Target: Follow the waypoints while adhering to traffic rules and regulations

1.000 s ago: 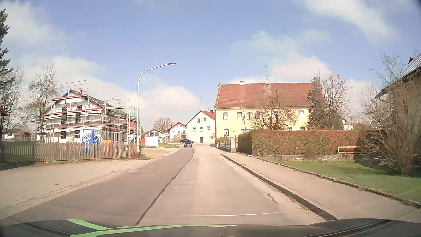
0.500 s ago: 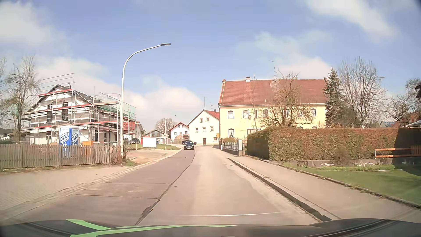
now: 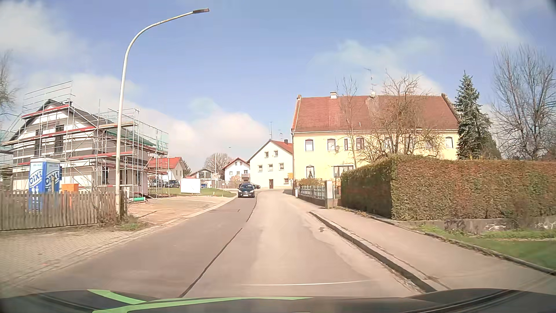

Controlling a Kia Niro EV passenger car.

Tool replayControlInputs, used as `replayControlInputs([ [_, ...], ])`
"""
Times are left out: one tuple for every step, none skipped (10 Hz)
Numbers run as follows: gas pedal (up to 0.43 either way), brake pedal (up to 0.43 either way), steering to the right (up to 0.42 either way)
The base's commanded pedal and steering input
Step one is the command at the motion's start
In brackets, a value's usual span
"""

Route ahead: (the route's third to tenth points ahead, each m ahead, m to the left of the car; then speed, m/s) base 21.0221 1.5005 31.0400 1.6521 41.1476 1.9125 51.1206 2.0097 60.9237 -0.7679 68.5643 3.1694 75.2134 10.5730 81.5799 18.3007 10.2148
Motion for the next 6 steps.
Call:
replayControlInputs([
  [0.169,0.0,-0.005],
  [0.15,0.0,-0.005],
  [0.138,0.0,-0.005],
  [0.118,0.0,-0.005],
  [0.098,0.0,-0.004],
  [0.067,0.0,-0.001],
])
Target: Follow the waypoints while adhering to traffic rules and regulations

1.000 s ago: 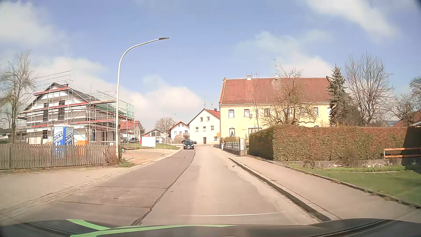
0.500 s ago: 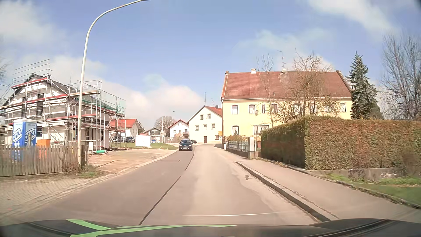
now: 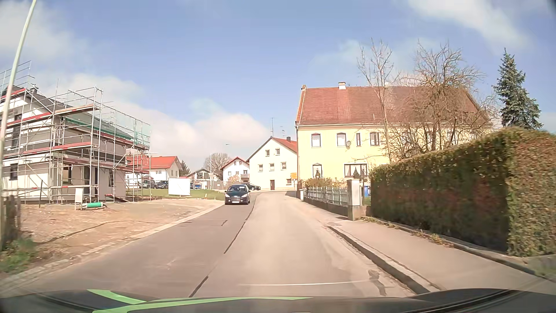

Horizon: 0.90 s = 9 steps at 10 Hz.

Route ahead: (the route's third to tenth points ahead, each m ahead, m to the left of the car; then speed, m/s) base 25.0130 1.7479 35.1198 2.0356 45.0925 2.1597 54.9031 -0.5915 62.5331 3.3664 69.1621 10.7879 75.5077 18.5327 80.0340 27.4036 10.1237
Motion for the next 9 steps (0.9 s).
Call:
replayControlInputs([
  [0.047,0.0,0.0],
  [0.028,0.0,0.0],
  [0.02,0.0,0.0],
  [0.02,0.0,0.0],
  [0.0,0.0,0.0],
  [0.0,0.0,0.0],
  [0.0,0.0,0.0],
  [0.0,0.0,0.0],
  [0.0,0.0,0.0],
])
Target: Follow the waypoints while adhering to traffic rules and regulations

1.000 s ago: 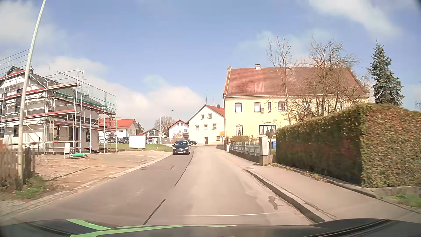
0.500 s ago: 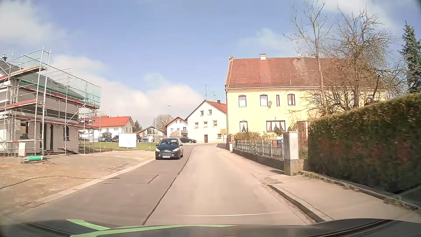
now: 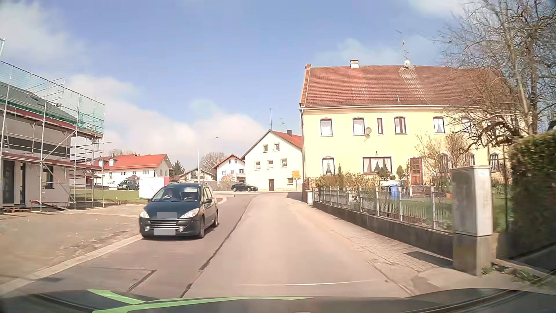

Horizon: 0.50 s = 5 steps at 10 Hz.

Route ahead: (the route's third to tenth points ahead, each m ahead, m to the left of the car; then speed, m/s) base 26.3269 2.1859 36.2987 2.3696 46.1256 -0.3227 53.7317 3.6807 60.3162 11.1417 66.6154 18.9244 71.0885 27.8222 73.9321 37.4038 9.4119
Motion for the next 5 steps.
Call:
replayControlInputs([
  [0.0,0.0,0.0],
  [0.0,0.0,-0.001],
  [0.0,0.0,-0.002],
  [0.0,0.0,-0.003],
  [0.0,0.0,-0.004],
])
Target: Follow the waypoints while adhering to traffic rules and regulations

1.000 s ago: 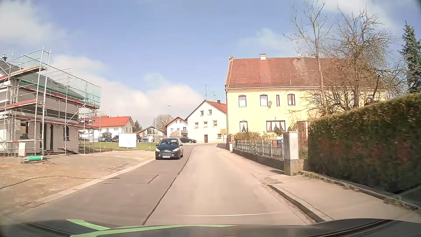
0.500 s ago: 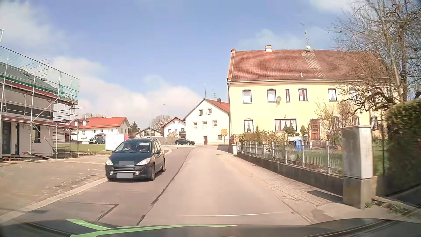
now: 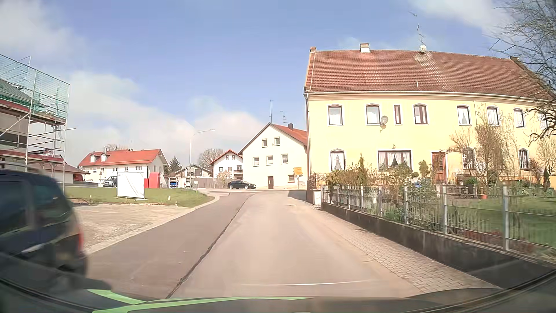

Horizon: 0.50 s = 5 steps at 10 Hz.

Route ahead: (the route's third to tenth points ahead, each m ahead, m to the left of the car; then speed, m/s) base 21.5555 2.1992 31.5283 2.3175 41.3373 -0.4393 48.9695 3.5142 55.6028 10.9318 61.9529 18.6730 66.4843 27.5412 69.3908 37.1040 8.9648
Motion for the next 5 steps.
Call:
replayControlInputs([
  [0.0,0.0,-0.01],
  [0.0,0.0,-0.018],
  [0.0,0.0,-0.021],
  [0.0,0.0,-0.025],
  [0.0,0.0,-0.025],
])
